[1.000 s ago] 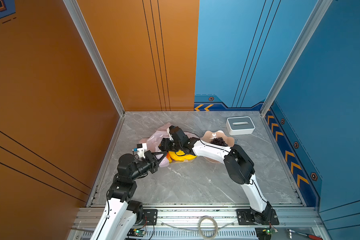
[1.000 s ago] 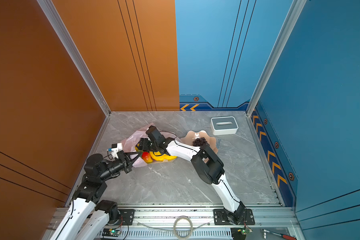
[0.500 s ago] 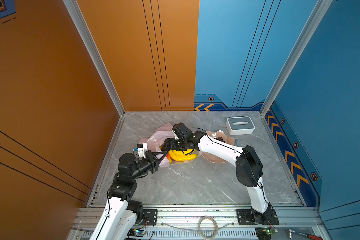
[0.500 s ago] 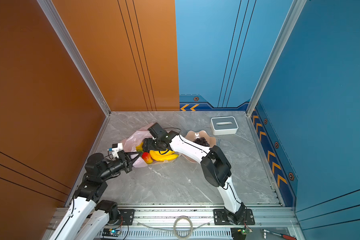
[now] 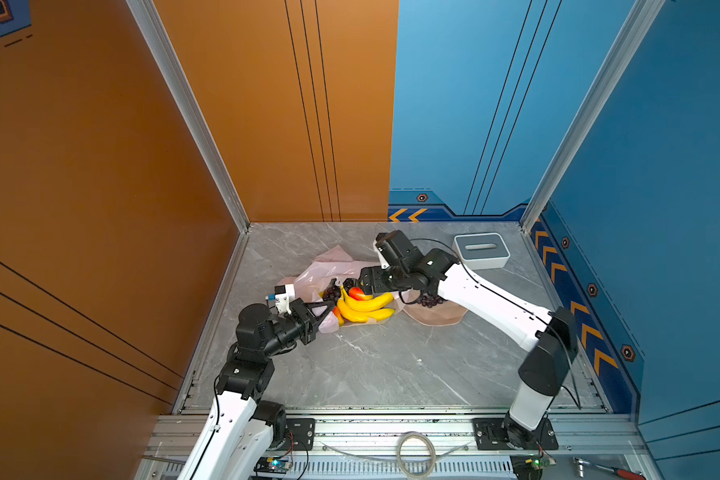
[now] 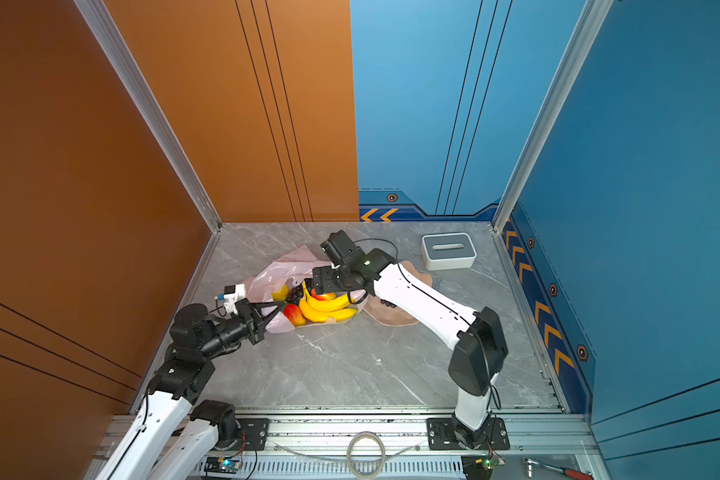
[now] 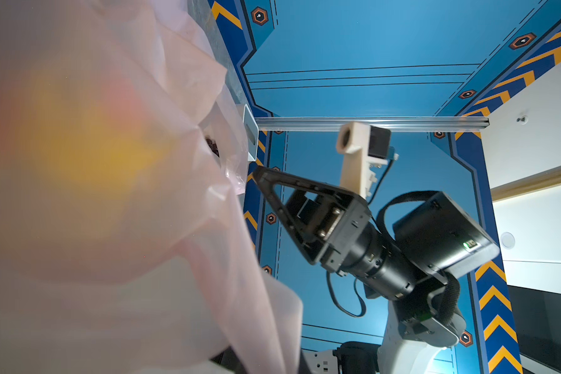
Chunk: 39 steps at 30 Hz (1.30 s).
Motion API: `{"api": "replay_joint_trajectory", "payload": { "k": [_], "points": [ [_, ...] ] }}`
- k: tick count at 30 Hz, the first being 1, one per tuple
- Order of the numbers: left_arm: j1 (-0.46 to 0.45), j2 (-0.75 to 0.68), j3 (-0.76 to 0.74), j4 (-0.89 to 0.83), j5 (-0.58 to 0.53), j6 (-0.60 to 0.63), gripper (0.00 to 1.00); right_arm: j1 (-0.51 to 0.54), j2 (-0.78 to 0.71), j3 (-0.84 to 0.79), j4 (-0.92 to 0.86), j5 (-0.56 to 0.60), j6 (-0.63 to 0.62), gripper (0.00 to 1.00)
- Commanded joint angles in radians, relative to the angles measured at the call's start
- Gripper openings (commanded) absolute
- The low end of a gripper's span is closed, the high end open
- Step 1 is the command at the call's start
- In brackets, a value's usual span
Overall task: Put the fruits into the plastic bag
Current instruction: 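Withdraw the right gripper from the bag back over the plate, then lower the right gripper onto the bunch of dark grapes and grasp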
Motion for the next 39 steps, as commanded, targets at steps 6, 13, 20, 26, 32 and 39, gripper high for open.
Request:
{"api": "replay_joint_trajectory", "payload": {
  "k": [6,13,20,26,32,39],
  "points": [
    [0.004,-0.017,0.031,-0.005,-0.011,0.026,0.00,-0.156,-0.268,-0.127,-0.082,0.037,-0.031,0.96],
    [0.005,-0.008,0.030,0.002,-0.010,0.028,0.00,-0.302,-0.403,-0.268,-0.071,-0.023,-0.005,1.00],
    [0.007,0.004,0.026,0.013,-0.007,0.028,0.00,-0.423,-0.471,-0.433,-0.013,-0.100,0.030,1.00],
    [0.007,0.017,0.026,0.027,-0.002,0.028,0.00,-0.461,-0.484,-0.539,0.036,-0.096,0.056,1.00],
    [0.011,0.023,0.024,0.032,0.003,0.028,0.00,-0.481,-0.470,-0.613,0.103,-0.111,0.085,1.00],
    [0.018,0.014,0.022,0.029,0.007,0.024,0.00,-0.507,-0.408,-0.660,0.175,-0.140,0.107,1.00]
  ]
}}
